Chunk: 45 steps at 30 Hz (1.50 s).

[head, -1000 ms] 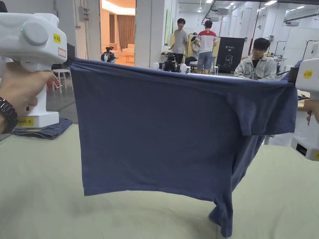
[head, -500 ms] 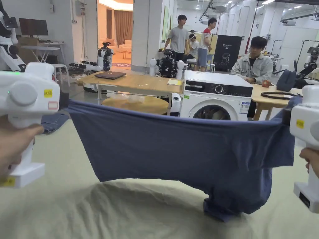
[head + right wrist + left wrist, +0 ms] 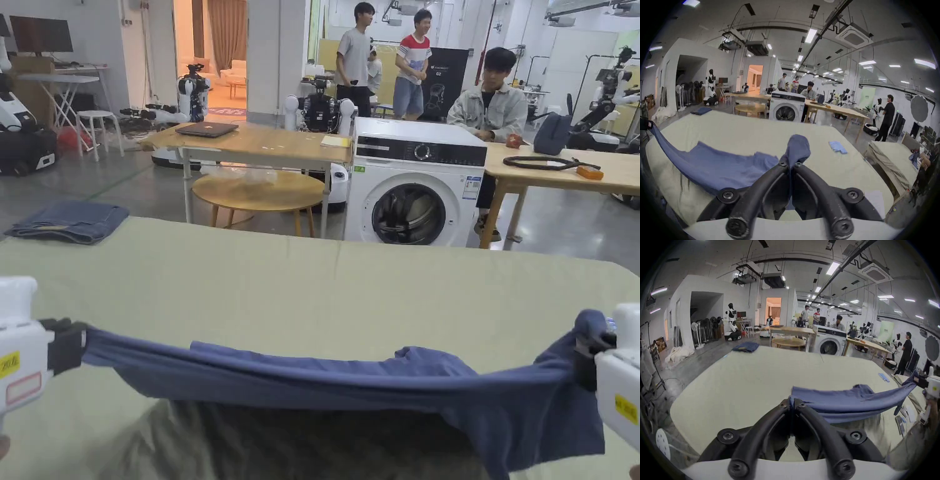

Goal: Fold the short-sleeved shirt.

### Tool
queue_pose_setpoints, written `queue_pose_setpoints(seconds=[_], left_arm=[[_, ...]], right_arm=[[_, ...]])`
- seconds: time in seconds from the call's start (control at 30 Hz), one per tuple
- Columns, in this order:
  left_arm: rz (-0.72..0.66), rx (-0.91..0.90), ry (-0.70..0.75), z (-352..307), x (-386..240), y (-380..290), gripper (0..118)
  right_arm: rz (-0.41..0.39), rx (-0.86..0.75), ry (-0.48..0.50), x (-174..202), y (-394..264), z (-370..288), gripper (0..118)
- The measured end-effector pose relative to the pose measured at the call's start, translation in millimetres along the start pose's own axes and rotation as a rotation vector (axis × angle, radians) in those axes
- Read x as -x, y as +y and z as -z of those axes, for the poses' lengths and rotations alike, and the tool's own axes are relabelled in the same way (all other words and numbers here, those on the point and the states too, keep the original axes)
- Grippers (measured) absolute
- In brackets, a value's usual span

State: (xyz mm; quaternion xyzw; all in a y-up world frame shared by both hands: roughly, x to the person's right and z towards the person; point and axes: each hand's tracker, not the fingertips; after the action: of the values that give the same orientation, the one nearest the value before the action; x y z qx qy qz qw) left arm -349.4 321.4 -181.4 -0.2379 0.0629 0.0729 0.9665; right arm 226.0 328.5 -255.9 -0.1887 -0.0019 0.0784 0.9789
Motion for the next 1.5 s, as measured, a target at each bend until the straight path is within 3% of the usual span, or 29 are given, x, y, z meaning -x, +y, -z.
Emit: queue_pose_setpoints(seconds=[0.13, 0.37, 0.6, 0.63, 0.67, 0.73, 0.77, 0.97, 1.07, 1.13, 1.17, 1.2, 1.23, 1.5], left_arm=[[-0.012, 0.110, -0.003, -9, 8, -52, 0], [-0.067, 0.331, -0.004, 11, 21, -135, 0], [-0.084, 0.411, 0.010, 45, 20, -167, 1], [-0.096, 0.415, 0.009, 46, 21, -166, 6], [-0.114, 0.407, 0.009, 44, 18, -163, 21], [-0.137, 0.357, -0.003, 39, 15, -158, 33], [-0.145, 0.310, -0.004, 34, 12, -153, 48], [-0.098, 0.017, 0.013, 3, -19, -124, 48], [-0.010, -0.013, 0.043, 10, -39, -118, 48], [0.022, -0.010, 0.032, 19, -52, -114, 43], [0.023, -0.011, 0.022, 24, -59, -112, 27], [0.031, -0.023, 0.008, 29, -63, -112, 11], [0.042, -0.030, 0.005, 34, -70, -111, 0], [0.053, 0.007, -0.010, 77, -97, -95, 0]], right_arm=[[-0.020, 0.096, 0.025, 7, -48, -13, 0], [0.033, 0.300, 0.039, 21, -124, -4, 0], [0.026, 0.402, 0.027, 32, -168, 24, 2], [0.024, 0.401, 0.029, 35, -164, 20, 7], [0.031, 0.395, 0.031, 37, -162, 18, 27], [0.039, 0.373, 0.031, 43, -157, 15, 72], [0.039, 0.347, 0.029, 41, -159, 17, 81], [0.123, 0.147, 0.072, 67, -129, 3, 81], [0.132, 0.039, 0.079, 90, -113, -2, 78], [0.141, -0.016, 0.091, 104, -104, -2, 55], [0.148, -0.040, 0.105, 110, -104, 4, 27], [0.146, -0.047, 0.108, 115, -102, 6, 9], [0.148, -0.055, 0.110, 121, -98, 8, 5], [0.169, -0.044, 0.141, 137, -90, 30, 0]])
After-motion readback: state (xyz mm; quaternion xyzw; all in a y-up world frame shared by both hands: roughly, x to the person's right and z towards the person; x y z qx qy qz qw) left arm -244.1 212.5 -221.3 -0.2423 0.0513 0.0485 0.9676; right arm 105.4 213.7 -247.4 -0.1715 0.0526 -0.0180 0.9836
